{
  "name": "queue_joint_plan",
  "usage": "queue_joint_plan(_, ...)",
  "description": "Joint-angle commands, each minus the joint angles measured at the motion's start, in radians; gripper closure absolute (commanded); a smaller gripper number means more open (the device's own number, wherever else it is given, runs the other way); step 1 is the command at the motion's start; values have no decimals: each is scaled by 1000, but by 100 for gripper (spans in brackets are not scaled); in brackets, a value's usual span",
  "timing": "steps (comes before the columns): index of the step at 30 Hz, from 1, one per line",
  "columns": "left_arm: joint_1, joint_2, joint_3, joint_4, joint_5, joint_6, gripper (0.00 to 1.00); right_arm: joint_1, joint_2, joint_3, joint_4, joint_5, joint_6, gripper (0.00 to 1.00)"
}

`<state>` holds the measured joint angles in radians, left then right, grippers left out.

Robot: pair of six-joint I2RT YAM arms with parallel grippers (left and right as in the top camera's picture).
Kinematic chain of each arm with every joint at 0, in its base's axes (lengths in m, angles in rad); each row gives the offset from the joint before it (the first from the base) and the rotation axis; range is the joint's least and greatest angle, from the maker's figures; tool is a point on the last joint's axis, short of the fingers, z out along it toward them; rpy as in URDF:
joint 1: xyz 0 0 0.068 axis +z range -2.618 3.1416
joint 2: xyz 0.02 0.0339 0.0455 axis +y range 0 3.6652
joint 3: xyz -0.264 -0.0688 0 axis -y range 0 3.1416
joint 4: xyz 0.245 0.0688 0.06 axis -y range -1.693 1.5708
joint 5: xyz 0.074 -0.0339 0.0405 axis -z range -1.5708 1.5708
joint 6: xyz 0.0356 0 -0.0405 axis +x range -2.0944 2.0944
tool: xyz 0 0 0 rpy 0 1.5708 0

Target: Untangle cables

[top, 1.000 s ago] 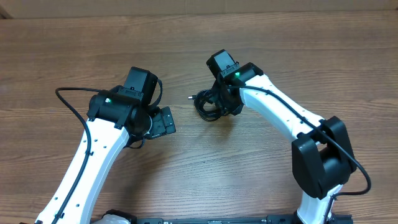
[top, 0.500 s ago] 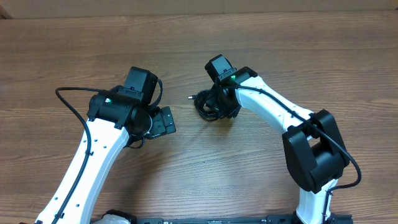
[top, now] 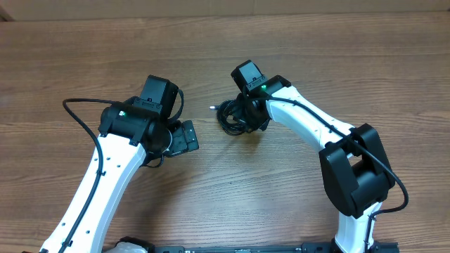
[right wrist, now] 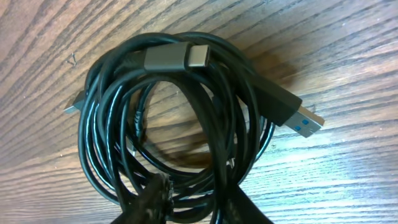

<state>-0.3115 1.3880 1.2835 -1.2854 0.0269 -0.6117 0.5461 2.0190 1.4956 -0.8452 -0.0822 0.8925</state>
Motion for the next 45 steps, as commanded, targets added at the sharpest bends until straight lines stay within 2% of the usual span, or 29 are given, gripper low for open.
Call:
queue_joint_plan(1, 3, -2, -5, 3, 8, -17, 0, -5, 2, -4, 7, -28, -3, 76)
queue_joint_plan(6, 3, -2, -5, 3, 8, -17, 0, -40, 2, -4, 15, -109, -8, 83)
queue_joint_plan(11, 3, -2, -5, 3, 8, -17, 0, -58, 2, -4, 29, -144, -11, 84)
queue_joint_plan(13, 3, -2, -5, 3, 8, -17, 1, -58, 2, -4, 30, -148, -18, 92)
queue_joint_plan(14, 3, -2, -5, 3, 8, -17, 0, -58, 2, -4, 42, -175, -67, 96)
queue_joint_plan(17, 3, -2, -5, 3, 8, -17, 0, -59, 1, -4, 108, -343, -174, 96)
queue_joint_plan(18, 3, -2, -5, 3, 8, -16, 0, -69, 1, -4, 166, -474, -192, 96)
queue_joint_plan(21, 3, -2, -5, 2, 8, -16, 0, -97, 1, -3, 288, -722, -192, 96)
queue_joint_plan(24, 3, -2, -5, 0, 8, -17, 0, -121, -1, -3, 489, -1053, -190, 96)
queue_joint_plan(25, 3, -2, -5, 0, 8, -17, 1, -123, -9, -3, 523, -1102, -183, 96)
queue_joint_plan(31, 3, -2, -5, 0, 8, -17, 0, -130, -143, -2, 554, -1098, -176, 96)
queue_joint_plan(37, 3, -2, -5, 1, 8, -17, 1, -192, -313, -2, 617, -1085, -77, 96)
queue_joint_plan(39, 3, -2, -5, 0, 8, -17, 0, -240, -370, -1, 615, -1083, -58, 96)
queue_joint_plan(41, 3, -2, -5, 0, 8, -17, 0, -287, -417, -1, 616, -1090, 44, 96)
queue_joint_plan(45, 3, -2, -5, 14, 9, -18, 1, -282, -447, -2, 555, -1077, 39, 96)
